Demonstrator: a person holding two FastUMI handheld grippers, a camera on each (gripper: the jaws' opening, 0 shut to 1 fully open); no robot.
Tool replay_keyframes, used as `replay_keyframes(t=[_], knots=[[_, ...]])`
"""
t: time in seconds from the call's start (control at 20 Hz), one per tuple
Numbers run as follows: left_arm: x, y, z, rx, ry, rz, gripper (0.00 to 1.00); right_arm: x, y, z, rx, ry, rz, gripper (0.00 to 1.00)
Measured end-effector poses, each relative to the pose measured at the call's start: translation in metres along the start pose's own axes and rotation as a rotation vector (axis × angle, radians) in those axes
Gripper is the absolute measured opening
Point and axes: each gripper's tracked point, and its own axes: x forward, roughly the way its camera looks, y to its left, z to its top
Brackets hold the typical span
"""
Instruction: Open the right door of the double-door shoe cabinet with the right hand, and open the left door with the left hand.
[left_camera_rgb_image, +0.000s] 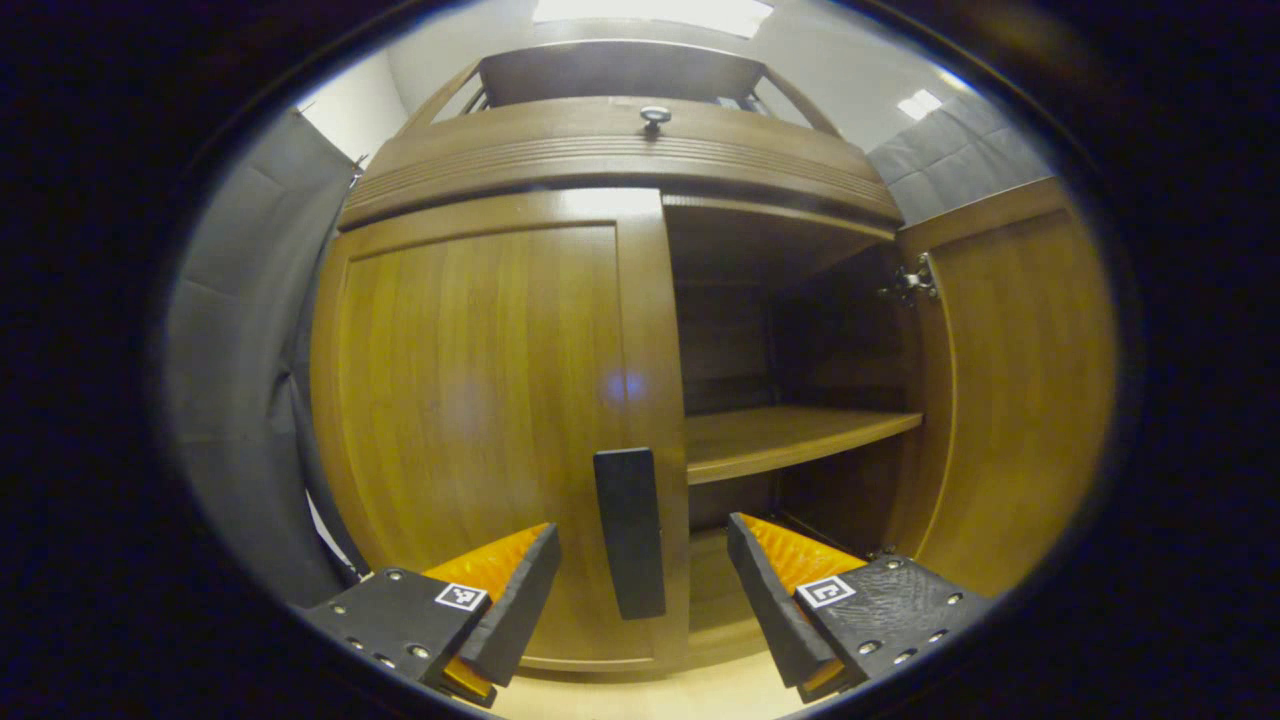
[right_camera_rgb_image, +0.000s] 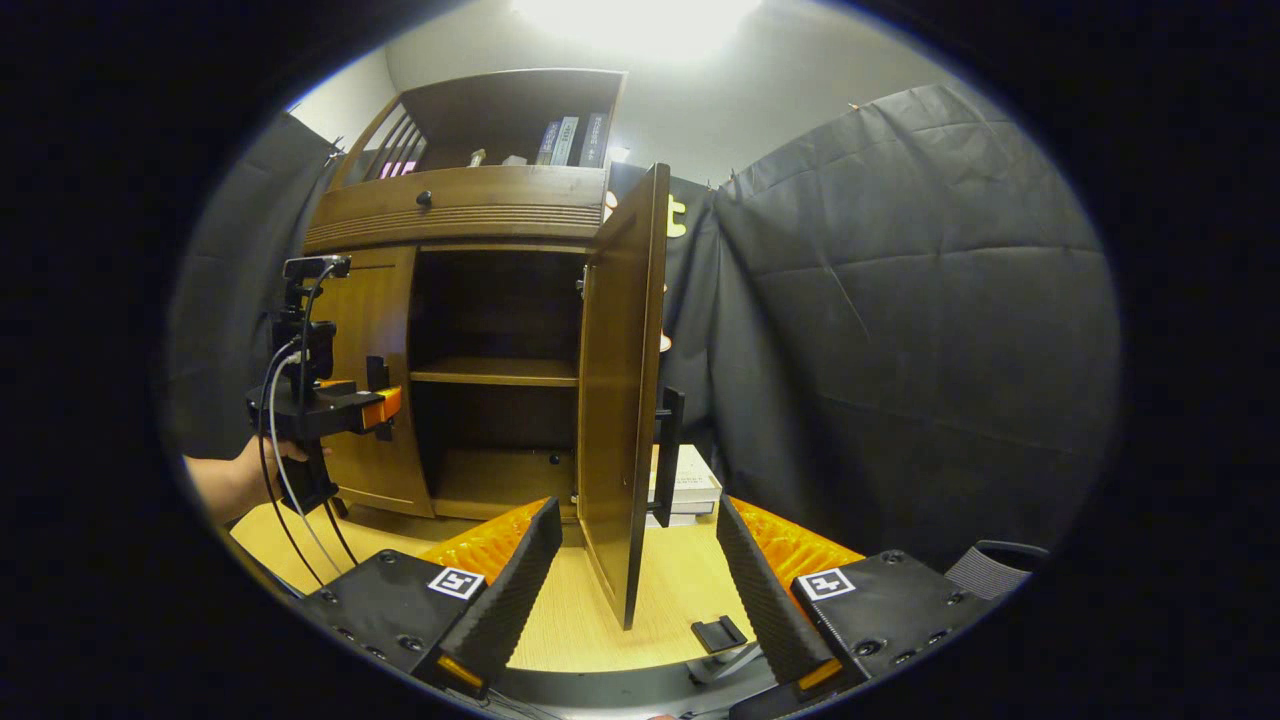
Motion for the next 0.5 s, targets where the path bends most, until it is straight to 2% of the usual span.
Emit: replay_keyframes(t=[0.15, 0.3, 0.35, 0.5], knots=[[0.018, 0.006, -0.01, -0.006, 0.003, 0.019, 0.98, 0.003, 0.003, -0.002, -0.004, 0.008, -0.013, 0.97], [0.029, 0.006, -0.02, -0.003, 0.031, 0.019, 0.75, 0.004, 0.005, -0.002, -0.002, 0.012, -0.013, 0.97], [0.034, 0.007, -0.018, 0.001, 0.029, 0.023, 0.75, 0.005, 0.004, -0.002, 0.0, 0.011, -0.014, 0.97], [0.037, 0.001, -0.025, -0.016, 0.043, 0.015, 0.48, 0.007, 0.002, 0.0, 0.012, 0.007, -0.016, 0.98]])
